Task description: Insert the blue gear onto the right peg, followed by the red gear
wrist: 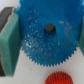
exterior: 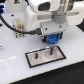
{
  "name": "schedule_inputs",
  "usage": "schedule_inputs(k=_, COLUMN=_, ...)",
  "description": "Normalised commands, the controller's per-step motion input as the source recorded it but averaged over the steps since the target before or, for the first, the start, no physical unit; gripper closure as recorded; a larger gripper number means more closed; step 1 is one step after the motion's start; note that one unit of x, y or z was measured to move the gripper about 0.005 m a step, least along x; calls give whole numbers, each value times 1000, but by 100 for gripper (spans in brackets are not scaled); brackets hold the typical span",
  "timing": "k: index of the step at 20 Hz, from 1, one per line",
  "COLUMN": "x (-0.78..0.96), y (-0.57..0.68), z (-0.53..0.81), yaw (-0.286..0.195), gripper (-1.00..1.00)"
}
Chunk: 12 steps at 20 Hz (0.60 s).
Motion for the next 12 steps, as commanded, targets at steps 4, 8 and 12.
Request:
schedule_inputs(k=4, x=301, y=-59, z=428, yaw=0, gripper=100)
schedule_inputs(k=8, x=372, y=-114, z=422, yaw=0, gripper=100)
schedule_inputs(k=12, x=487, y=-154, z=429, yaw=0, gripper=100)
